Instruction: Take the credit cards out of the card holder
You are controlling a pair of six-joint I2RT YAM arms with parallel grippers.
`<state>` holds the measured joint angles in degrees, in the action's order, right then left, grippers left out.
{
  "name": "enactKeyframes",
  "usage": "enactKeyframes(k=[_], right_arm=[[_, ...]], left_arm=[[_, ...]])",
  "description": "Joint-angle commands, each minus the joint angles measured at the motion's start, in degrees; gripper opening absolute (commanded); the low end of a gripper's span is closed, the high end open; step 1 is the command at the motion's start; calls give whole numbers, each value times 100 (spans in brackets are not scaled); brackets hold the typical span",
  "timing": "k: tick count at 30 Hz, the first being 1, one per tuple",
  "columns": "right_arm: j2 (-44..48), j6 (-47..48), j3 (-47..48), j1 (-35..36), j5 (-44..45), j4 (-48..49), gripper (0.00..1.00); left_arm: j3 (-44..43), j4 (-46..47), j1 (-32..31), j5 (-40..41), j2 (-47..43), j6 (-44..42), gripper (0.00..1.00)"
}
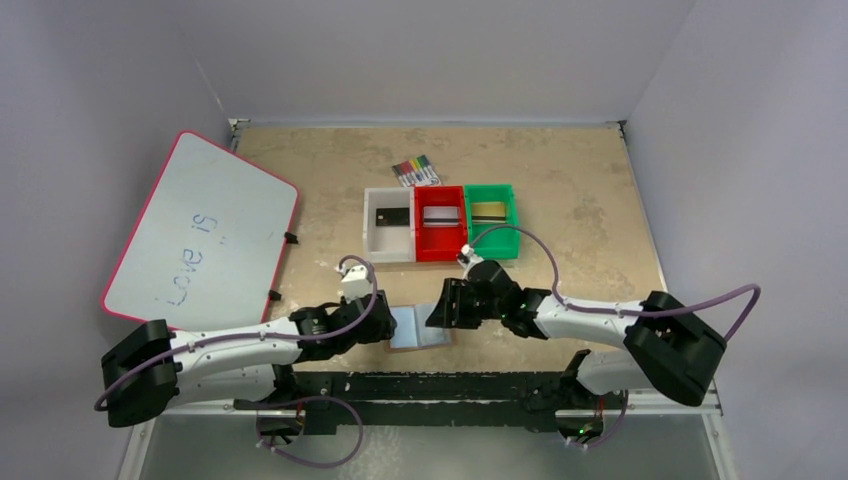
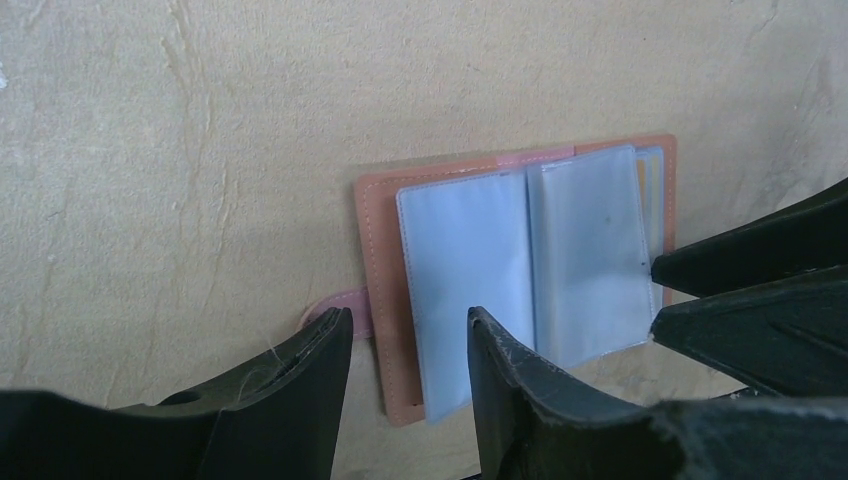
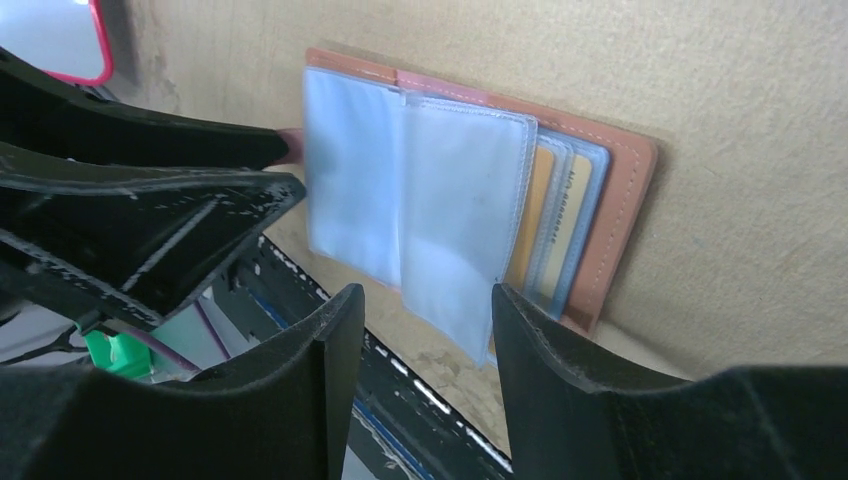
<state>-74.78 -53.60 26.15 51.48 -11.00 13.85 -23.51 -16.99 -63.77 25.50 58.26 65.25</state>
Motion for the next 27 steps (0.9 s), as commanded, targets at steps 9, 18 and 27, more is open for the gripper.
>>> enactKeyframes(k=[9, 18, 27], right_arm=[[-354, -105, 384, 66, -407, 920, 52], [-1245, -57, 1048, 383, -653, 1421, 52], [-986, -59, 1246, 656, 330, 484, 52]], left_arm=[[127, 626, -4, -241, 254, -114, 42], [209, 392, -4, 31, -230, 110, 40], [358, 126, -2, 239, -759, 264, 38]])
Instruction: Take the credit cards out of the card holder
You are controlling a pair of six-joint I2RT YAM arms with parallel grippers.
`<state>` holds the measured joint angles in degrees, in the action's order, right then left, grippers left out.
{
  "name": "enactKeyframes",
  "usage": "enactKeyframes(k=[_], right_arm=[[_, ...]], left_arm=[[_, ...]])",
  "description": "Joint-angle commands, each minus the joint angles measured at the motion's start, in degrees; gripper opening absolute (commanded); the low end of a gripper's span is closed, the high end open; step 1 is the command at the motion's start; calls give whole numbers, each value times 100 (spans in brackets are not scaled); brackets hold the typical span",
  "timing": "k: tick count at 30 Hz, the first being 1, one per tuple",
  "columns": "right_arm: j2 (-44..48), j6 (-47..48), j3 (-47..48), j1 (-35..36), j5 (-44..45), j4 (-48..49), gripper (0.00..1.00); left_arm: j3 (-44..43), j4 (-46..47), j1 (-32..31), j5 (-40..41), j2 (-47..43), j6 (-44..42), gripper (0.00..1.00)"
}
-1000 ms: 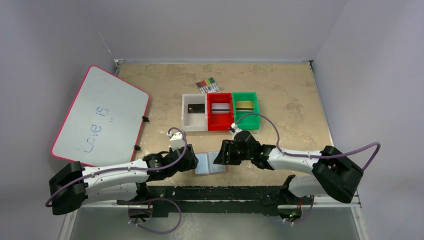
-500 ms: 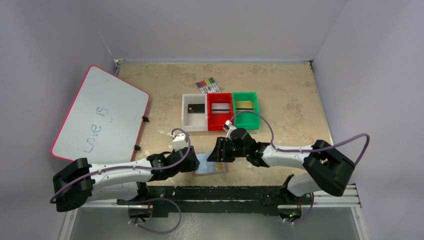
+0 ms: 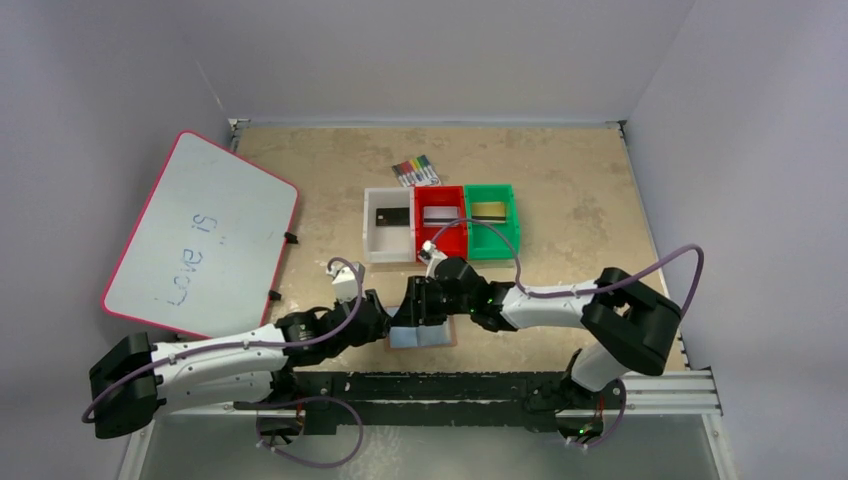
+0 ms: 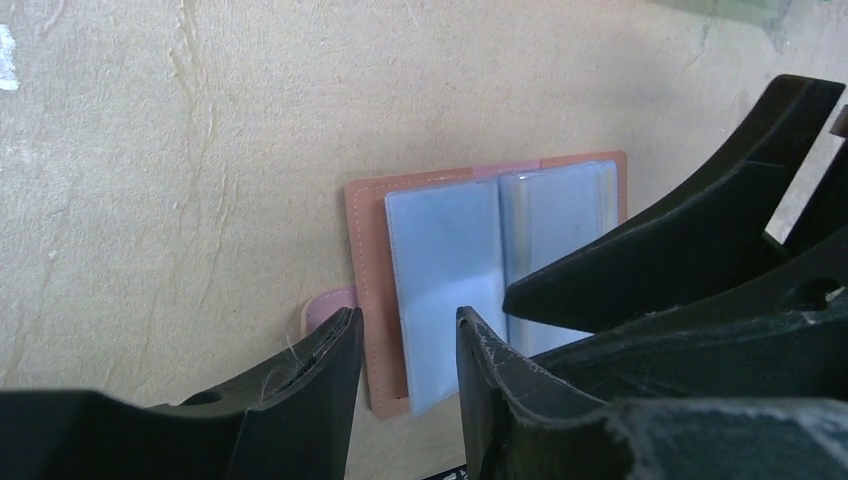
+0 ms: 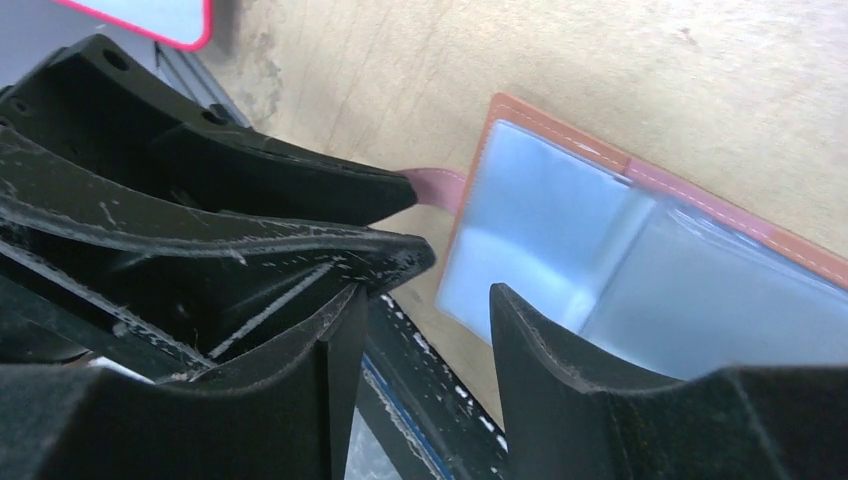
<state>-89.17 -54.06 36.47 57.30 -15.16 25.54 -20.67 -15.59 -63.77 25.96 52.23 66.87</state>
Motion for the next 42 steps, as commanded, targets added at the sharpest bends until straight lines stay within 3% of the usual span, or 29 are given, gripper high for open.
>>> enactKeyframes(k=[1, 6, 12, 22, 30, 42], right_arm=[[643, -41, 199, 71, 1026, -1029, 52], [1544, -366, -103, 72, 1954, -2286, 62], [2168, -743, -813, 72, 1677, -2123, 64], [1403, -513, -628, 71, 1530, -1701, 61], [1425, -449, -500, 72, 1533, -1717, 55], [1245, -422, -399, 76, 1513, -1779, 56]], left_arm=[[79, 7, -4, 184, -166, 99, 39], [70, 194, -4, 37, -37, -9, 40], [19, 275, -1, -75, 301, -60, 42], [-43, 270, -4, -169, 455, -99, 42], [-21, 308, -3, -211, 463, -116, 40], [-60, 343, -4, -258, 582, -166, 36]])
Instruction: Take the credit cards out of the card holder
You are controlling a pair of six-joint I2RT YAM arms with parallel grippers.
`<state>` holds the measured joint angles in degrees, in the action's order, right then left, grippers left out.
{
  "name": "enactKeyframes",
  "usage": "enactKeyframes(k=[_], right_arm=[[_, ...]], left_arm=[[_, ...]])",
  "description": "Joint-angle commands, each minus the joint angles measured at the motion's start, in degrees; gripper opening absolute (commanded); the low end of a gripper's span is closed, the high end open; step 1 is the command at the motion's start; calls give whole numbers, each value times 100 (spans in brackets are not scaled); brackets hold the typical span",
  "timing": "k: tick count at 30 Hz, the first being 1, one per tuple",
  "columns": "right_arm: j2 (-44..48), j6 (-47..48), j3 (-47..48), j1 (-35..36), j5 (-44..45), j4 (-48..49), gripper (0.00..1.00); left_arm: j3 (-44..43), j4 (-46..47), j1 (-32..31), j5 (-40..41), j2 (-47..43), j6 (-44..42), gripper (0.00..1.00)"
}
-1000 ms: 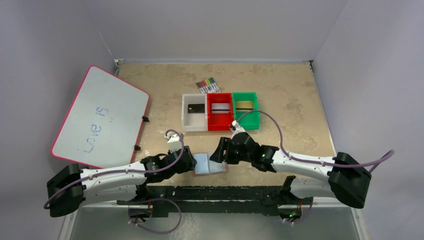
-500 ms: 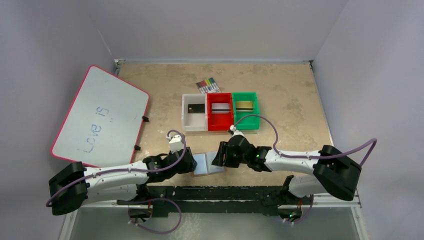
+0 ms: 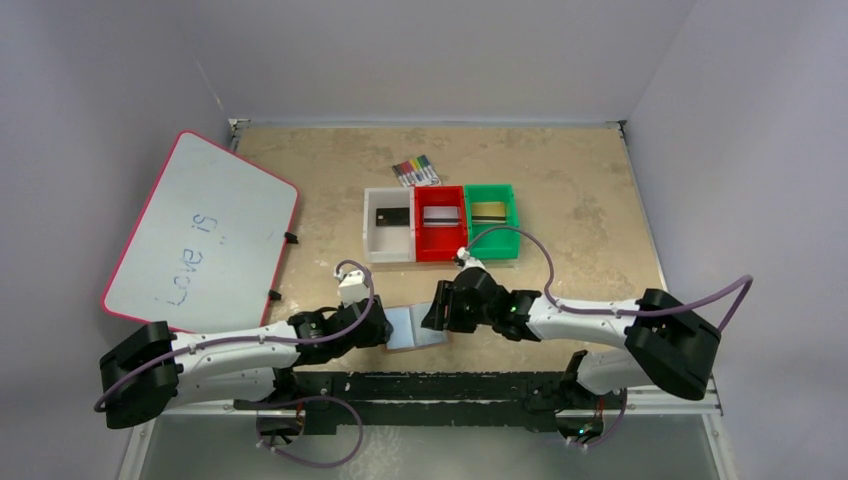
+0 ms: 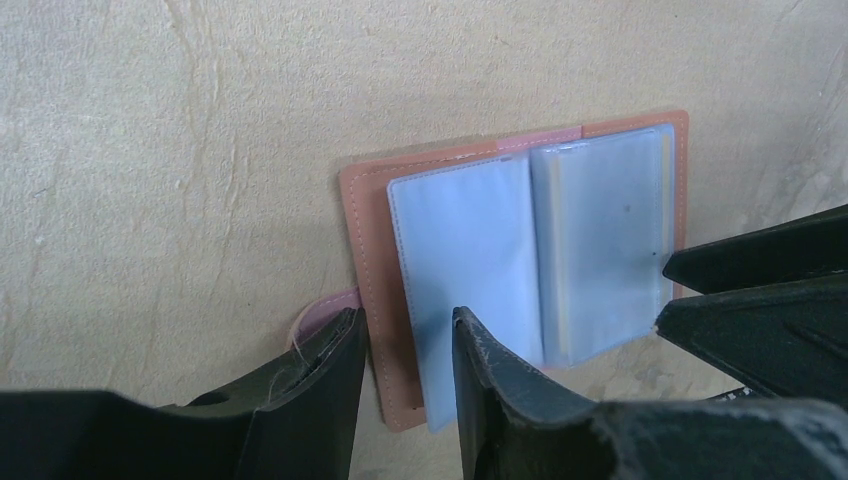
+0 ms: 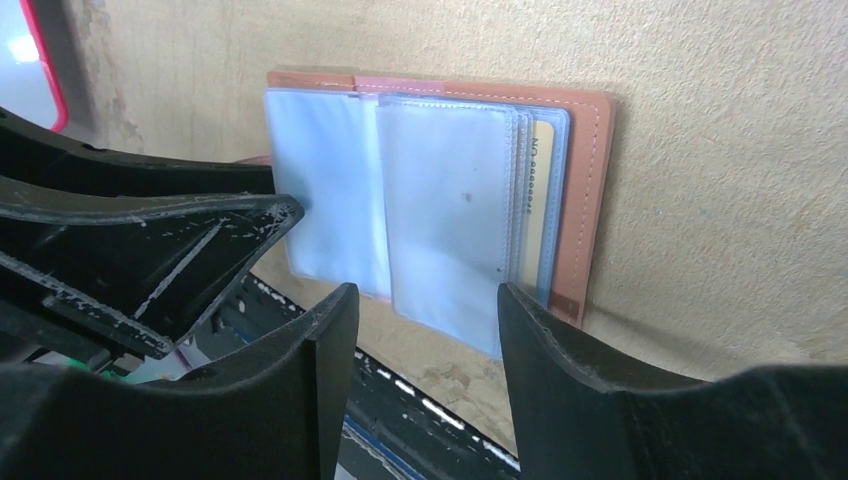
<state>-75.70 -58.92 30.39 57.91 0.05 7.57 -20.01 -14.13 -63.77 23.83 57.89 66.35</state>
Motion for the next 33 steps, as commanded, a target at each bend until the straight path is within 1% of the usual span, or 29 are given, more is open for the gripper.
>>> enactKeyframes(k=[1, 7, 12, 19, 28, 33], right_arm=[[-129, 50, 214, 10, 11, -8, 57], [-180, 35, 265, 18, 178, -221, 58], [-318, 133, 252, 23, -183, 190, 55], [-515, 156, 338, 19, -473, 678, 54], [-948, 210, 545, 19, -619, 880, 55], [-817, 256, 580, 23, -514, 745, 55]], left_arm=[[-133, 185, -4, -41, 8, -113, 36], [-118, 148, -4, -20, -52, -95, 35], [-118, 219, -4, -55, -21, -112, 33], [-122, 417, -4, -193, 121, -147, 30], [-100, 399, -4, -182, 70, -124, 30], [-115, 248, -4, -37, -68, -79, 29]])
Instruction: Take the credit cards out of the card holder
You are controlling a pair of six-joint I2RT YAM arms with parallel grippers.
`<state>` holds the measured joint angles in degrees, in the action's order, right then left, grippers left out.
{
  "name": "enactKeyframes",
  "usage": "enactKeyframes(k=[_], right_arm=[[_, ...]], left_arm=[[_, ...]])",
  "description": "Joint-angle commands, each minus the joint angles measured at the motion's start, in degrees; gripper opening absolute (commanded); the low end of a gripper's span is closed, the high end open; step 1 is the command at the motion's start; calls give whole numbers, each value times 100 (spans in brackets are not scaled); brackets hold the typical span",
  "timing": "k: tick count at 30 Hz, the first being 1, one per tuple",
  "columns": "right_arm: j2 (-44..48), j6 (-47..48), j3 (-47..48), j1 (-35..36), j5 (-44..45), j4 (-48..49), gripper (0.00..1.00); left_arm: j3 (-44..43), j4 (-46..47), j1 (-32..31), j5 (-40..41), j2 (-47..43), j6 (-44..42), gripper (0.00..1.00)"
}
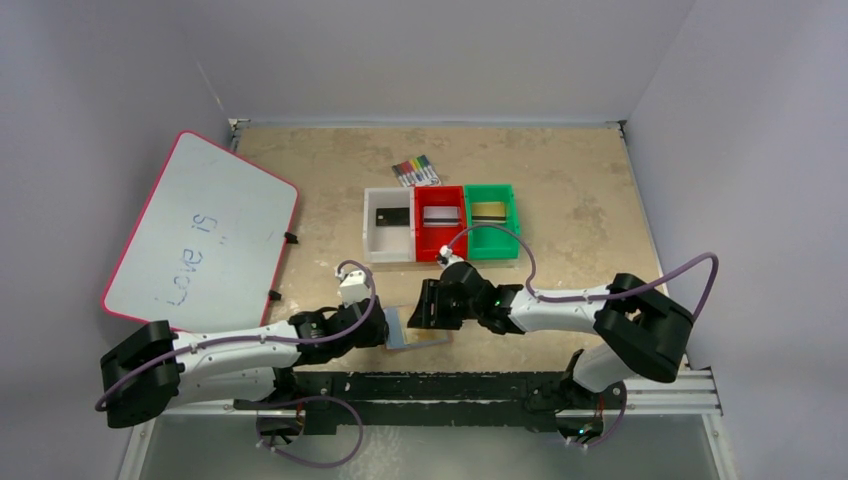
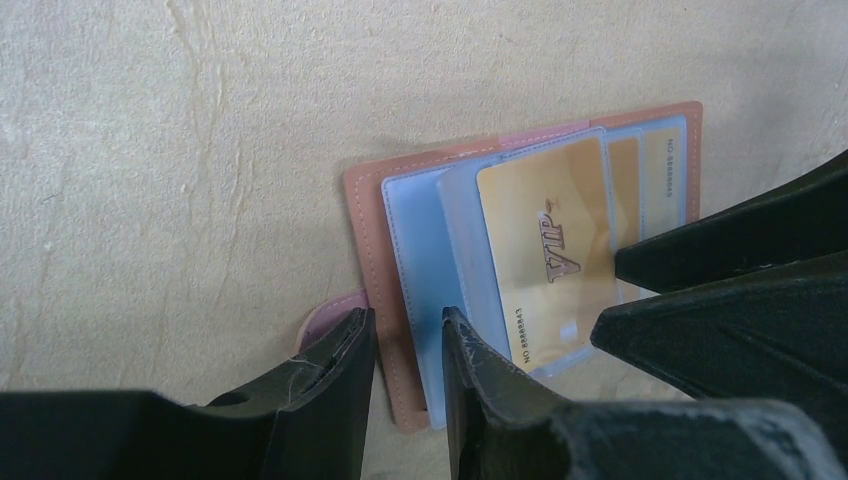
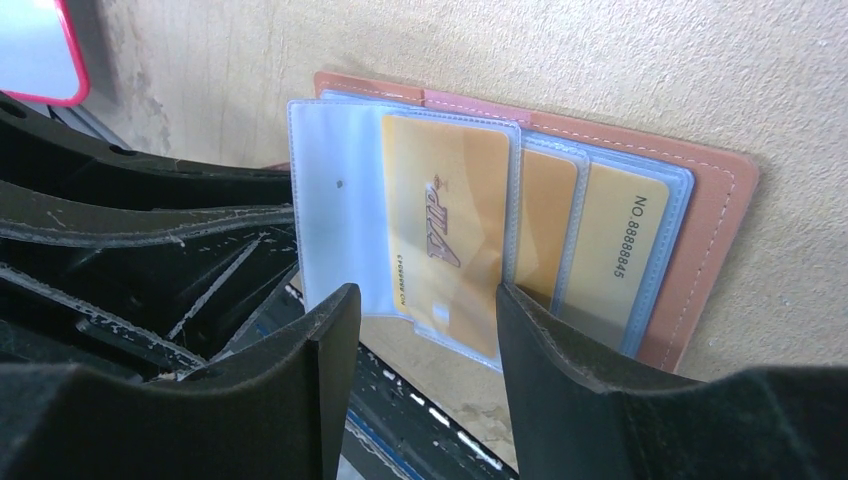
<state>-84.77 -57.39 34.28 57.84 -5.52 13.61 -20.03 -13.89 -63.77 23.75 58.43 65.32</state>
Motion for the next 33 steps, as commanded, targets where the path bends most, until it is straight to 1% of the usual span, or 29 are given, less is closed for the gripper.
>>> enactKeyframes(k=[1, 7, 12, 15, 18, 21, 26, 29, 33], right_arm=[[126, 131, 223, 26, 42, 94, 55], [155, 230, 417, 25, 232, -297, 56], [171, 164, 371, 36, 425, -461, 56], [148, 166, 348, 30, 482, -514, 55], [137, 138, 256, 38, 452, -393, 51], [145, 85, 194, 34, 461, -321, 49], [187, 22, 103, 34, 542, -315, 46], [198, 3, 68, 34, 552, -296, 44], [134, 8, 32, 36, 547, -290, 41]], left_arm=[[-104, 190, -3, 32, -179, 52, 29], [-111, -199, 0, 458, -668, 298, 31], [-364, -1046, -4, 1011, -1271, 524, 36], [-486, -1211, -4, 1192, -1648, 589, 39], [-485, -943, -3, 1101, -1837, 513, 40], [-396, -360, 0, 740, -1779, 381, 41], [-183, 753, 0, 32, -1157, 285, 41], [-72, 1189, -4, -128, -678, 438, 41], [191, 1633, -4, -137, -378, 710, 41]])
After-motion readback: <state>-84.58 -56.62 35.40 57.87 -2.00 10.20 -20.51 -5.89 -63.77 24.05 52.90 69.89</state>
